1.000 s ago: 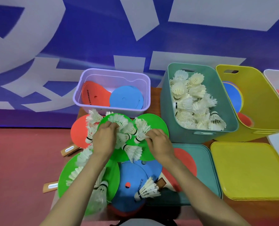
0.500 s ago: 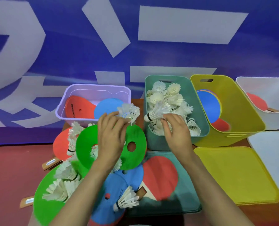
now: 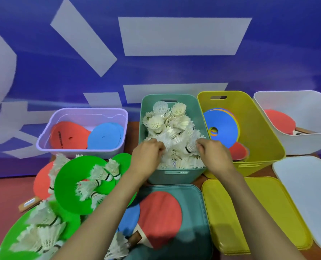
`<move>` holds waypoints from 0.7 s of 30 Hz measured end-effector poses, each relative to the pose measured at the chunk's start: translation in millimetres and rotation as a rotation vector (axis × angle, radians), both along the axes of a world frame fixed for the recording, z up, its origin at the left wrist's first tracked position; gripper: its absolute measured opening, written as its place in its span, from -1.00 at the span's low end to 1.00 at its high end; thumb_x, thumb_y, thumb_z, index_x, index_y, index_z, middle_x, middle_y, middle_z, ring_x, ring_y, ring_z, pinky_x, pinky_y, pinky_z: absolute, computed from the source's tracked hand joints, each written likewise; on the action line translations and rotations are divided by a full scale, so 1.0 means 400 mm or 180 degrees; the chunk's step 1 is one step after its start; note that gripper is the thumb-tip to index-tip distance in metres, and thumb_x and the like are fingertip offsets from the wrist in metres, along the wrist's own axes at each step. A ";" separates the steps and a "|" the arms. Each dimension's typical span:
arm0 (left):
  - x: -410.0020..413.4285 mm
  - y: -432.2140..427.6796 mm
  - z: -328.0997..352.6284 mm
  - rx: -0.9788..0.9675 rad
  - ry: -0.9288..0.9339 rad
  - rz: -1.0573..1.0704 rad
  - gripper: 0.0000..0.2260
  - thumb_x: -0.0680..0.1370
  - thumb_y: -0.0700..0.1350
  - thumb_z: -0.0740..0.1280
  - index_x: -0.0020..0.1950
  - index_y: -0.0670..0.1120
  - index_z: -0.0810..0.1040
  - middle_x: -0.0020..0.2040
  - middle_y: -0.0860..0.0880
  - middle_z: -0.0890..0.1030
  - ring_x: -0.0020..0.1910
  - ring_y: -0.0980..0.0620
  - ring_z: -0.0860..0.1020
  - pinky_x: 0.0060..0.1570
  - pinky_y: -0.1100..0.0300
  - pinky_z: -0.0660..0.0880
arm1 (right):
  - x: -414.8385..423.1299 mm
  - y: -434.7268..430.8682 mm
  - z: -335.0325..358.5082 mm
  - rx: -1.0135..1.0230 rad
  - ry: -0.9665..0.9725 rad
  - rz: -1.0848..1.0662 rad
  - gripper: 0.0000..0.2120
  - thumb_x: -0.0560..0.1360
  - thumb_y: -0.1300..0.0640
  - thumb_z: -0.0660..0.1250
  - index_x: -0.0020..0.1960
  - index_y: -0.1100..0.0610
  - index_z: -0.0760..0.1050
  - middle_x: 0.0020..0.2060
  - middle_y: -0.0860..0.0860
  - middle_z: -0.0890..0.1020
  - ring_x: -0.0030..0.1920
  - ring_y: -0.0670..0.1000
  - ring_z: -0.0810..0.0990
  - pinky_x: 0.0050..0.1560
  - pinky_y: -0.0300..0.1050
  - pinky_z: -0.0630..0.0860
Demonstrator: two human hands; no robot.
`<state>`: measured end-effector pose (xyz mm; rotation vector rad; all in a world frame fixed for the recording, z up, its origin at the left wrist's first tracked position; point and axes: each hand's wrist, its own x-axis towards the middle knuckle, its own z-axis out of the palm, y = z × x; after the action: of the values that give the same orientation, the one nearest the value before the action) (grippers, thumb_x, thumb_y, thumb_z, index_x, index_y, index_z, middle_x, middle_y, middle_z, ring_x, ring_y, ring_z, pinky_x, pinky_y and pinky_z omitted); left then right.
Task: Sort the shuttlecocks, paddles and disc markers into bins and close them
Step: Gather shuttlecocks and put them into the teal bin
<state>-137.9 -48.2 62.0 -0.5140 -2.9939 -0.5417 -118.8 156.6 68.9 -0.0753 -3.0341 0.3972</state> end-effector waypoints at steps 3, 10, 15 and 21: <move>-0.021 0.016 -0.025 -0.0226 -0.0446 -0.0032 -0.84 0.53 -0.11 0.25 0.04 -0.01 0.60 0.05 -0.03 0.62 0.09 -0.11 0.53 0.02 0.12 0.41 | -0.019 0.002 -0.005 -0.0098 -0.0336 0.0423 -0.83 0.56 0.13 0.15 -0.04 0.11 0.51 -0.18 0.16 0.62 -0.09 0.25 0.55 -0.25 -0.03 0.39; -0.063 0.039 -0.055 -0.0730 -0.1540 -0.0147 -0.86 0.48 -0.13 0.32 -0.01 0.02 0.61 0.06 -0.04 0.63 0.08 -0.09 0.56 0.01 0.15 0.45 | -0.056 -0.037 -0.009 0.0320 -0.1151 0.1093 -0.79 0.53 0.18 0.14 -0.04 0.01 0.55 -0.05 0.11 0.60 0.05 0.18 0.55 -0.12 -0.11 0.37; -0.088 0.049 -0.065 -0.0625 -0.1722 -0.0170 -0.87 0.47 -0.19 0.33 -0.05 -0.03 0.62 0.03 -0.06 0.64 0.03 -0.07 0.57 -0.03 0.20 0.43 | -0.080 -0.065 -0.004 0.0686 -0.1401 0.1186 -0.76 0.48 0.30 0.19 -0.04 0.06 0.57 -0.20 0.07 0.53 -0.01 0.16 0.55 -0.17 -0.14 0.34; -0.091 0.053 -0.069 -0.0558 -0.1758 -0.0175 -0.88 0.47 -0.20 0.33 -0.09 -0.02 0.62 0.02 -0.06 0.63 0.02 -0.07 0.56 -0.04 0.20 0.43 | -0.096 -0.087 -0.032 0.0796 -0.1712 0.1218 -0.74 0.47 0.34 0.23 0.07 0.11 0.56 -0.04 0.08 0.59 0.09 0.14 0.55 -0.14 -0.15 0.31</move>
<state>-174.3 -27.0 34.5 -0.5317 -3.5876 -0.4937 -157.1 121.7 56.2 0.4995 -3.6007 0.0053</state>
